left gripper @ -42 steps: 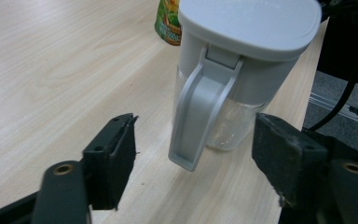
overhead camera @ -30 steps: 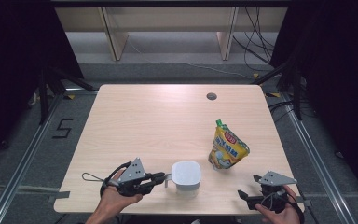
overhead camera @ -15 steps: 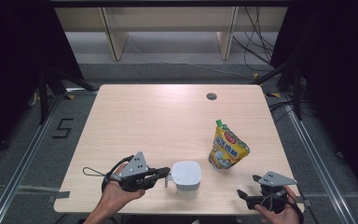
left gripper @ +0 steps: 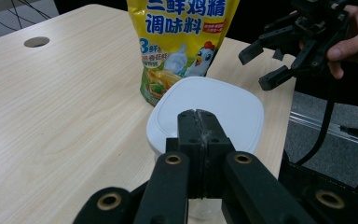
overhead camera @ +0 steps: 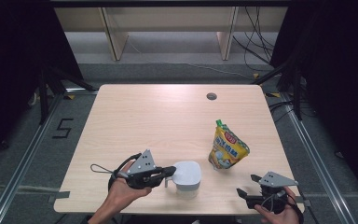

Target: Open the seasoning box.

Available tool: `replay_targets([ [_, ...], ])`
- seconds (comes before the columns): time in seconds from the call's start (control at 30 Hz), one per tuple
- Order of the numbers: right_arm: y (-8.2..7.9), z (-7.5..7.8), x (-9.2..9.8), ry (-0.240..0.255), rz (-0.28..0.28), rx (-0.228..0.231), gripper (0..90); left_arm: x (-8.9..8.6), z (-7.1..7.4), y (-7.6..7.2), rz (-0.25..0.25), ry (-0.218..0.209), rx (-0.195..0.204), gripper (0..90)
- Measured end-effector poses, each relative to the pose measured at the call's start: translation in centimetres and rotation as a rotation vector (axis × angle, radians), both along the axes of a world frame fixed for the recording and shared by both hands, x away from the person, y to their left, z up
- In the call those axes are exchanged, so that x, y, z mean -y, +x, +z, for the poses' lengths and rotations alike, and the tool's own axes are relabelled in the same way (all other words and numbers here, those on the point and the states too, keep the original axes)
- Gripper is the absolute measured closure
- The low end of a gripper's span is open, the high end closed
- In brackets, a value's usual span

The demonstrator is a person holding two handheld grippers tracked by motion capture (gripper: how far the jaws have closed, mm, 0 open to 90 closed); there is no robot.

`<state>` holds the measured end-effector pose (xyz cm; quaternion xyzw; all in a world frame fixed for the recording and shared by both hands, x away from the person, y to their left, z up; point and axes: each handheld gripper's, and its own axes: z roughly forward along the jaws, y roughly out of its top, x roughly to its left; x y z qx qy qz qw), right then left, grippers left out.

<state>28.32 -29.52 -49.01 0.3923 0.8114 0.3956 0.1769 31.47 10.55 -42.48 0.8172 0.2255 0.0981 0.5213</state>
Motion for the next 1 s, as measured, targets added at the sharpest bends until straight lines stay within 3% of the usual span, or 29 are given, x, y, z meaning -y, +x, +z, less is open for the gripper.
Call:
replay_targets([
  [0.2,-0.3,0.1,-0.4,0.006,0.010,0.002,33.9,0.0,-0.6,0.3,0.010,0.016,-0.013,88.6],
  [0.3,-0.2,0.2,-0.4,-0.005,0.024,0.022,35.0,-0.1,-0.7,0.4,0.010,0.001,-0.019,88.6],
  [0.37,-0.4,0.2,-0.6,0.009,0.018,0.001,35.9,-0.1,-0.7,0.4,0.006,0.004,-0.006,88.6],
  [0.43,-0.2,0.2,-0.6,0.013,0.036,0.025,38.0,-0.2,-0.8,0.3,0.006,-0.002,-0.006,88.6],
  [0.57,-0.4,0.3,-0.8,0.020,0.042,0.030,38.5,-0.3,-0.9,0.3,0.012,-0.009,-0.009,88.7],
  [0.6,-0.4,0.3,-0.8,-0.005,0.049,0.047,38.7,-0.3,-0.9,0.3,0.007,-0.016,-0.008,88.7],
  [0.7,-0.7,0.4,-1.1,0.017,0.047,0.026,39.8,-0.4,-1.0,0.2,0.009,-0.024,-0.006,88.7],
  [0.83,-0.7,0.7,-1.5,0.037,0.083,0.075,42.6,-0.4,-1.0,0.2,0.012,-0.023,-0.002,88.7],
  [0.87,-0.9,0.8,-1.8,0.057,0.077,0.058,43.9,-0.4,-1.0,0.2,0.014,-0.024,-0.004,88.7],
  [1.0,-0.9,1.1,-2.4,0.069,0.119,0.098,52.3,-0.4,-1.0,0.1,0.019,-0.020,0.000,88.7],
])
